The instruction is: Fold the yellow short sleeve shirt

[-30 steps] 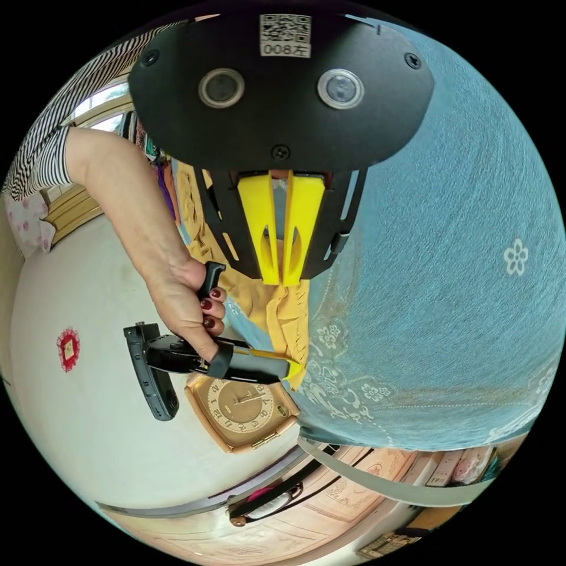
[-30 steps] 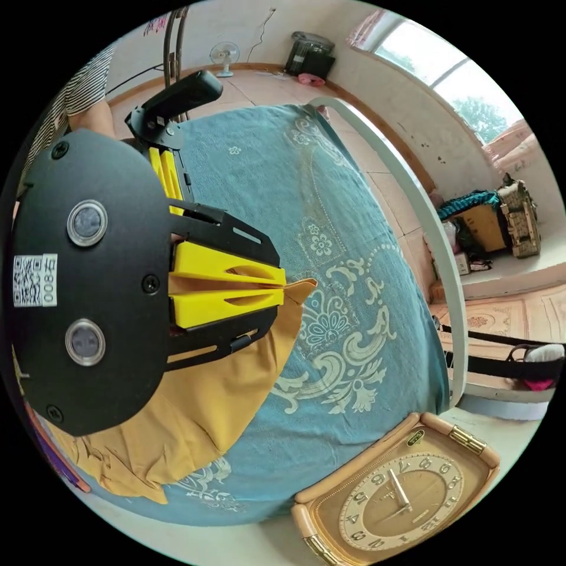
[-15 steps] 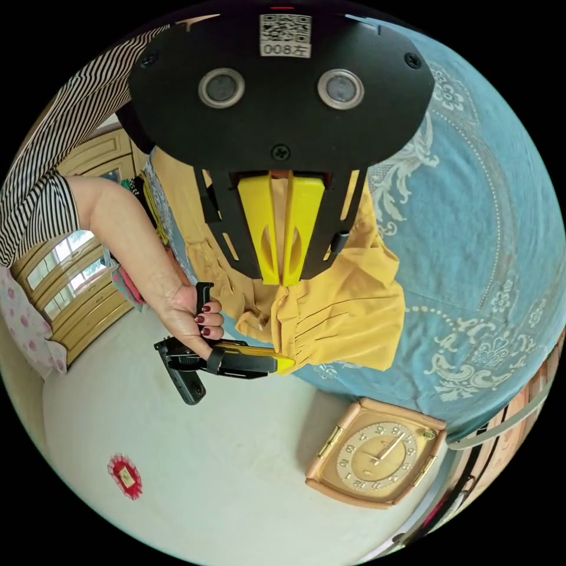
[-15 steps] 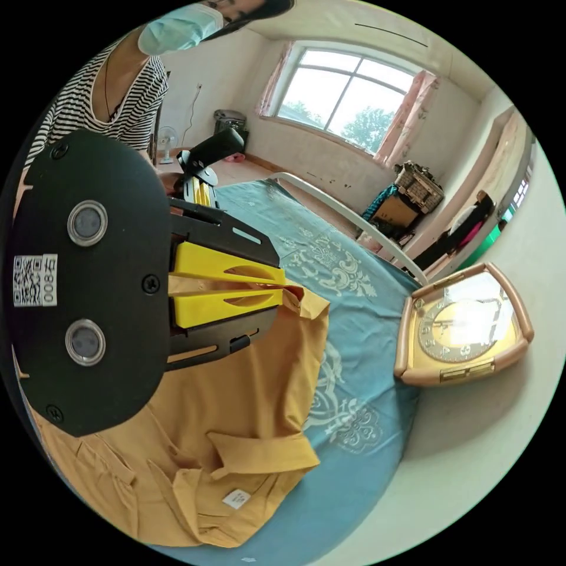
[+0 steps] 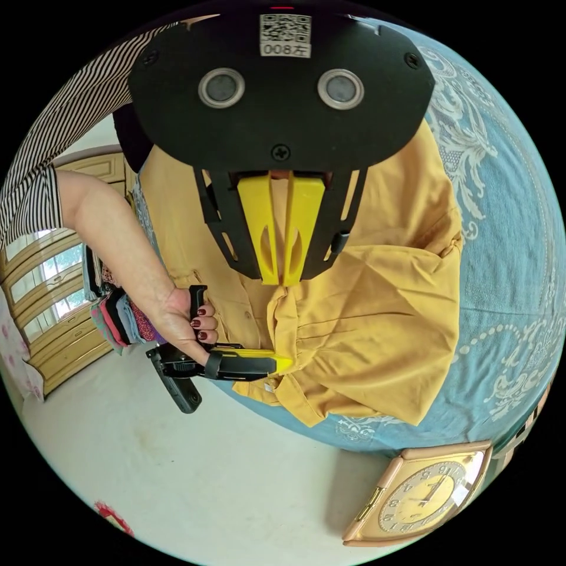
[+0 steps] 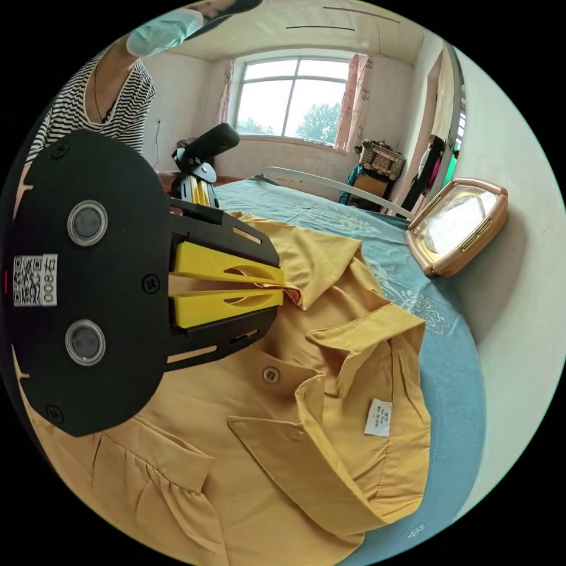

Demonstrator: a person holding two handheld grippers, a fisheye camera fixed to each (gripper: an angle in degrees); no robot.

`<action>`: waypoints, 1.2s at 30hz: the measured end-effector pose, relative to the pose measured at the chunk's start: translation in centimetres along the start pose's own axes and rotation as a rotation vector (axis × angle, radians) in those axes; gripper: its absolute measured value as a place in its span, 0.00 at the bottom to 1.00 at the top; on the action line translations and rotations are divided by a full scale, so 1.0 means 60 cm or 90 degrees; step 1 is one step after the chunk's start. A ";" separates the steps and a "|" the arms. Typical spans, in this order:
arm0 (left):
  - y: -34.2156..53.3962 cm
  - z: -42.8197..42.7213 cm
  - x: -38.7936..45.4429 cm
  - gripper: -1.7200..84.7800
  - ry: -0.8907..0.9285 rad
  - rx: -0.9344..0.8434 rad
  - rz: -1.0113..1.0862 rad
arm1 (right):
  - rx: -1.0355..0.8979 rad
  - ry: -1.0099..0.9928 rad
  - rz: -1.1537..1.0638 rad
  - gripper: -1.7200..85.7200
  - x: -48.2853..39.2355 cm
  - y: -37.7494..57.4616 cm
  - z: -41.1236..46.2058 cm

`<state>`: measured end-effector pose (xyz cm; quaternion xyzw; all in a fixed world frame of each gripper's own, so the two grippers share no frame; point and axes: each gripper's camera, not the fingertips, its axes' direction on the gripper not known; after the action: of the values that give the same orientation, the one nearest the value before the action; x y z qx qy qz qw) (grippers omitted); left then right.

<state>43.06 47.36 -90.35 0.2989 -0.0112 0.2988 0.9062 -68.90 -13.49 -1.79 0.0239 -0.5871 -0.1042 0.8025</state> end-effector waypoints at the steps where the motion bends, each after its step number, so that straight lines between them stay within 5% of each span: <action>1: -0.004 0.012 0.004 0.04 -0.001 -0.007 -0.001 | -0.002 0.007 0.011 0.03 0.008 0.002 -0.002; 7: -0.023 0.062 0.026 0.05 0.015 -0.041 0.013 | 0.010 0.011 0.029 0.03 0.027 0.027 -0.035; 15: -0.048 0.047 0.033 0.05 -0.020 0.054 0.027 | 0.093 0.113 -0.052 0.02 -0.050 0.038 -0.092; 25: -0.103 0.101 -0.029 0.04 -0.100 0.030 -0.041 | 0.029 0.263 -0.117 0.02 -0.105 -0.141 0.014; 36: -0.121 0.123 -0.048 0.03 -0.082 0.058 -0.055 | 0.061 0.196 -0.133 0.02 -0.137 -0.075 -0.040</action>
<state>45.82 37.11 -88.78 0.3590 -0.0431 0.2395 0.9011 -69.61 -16.49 -10.94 0.1387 -0.4560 -0.1542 0.8655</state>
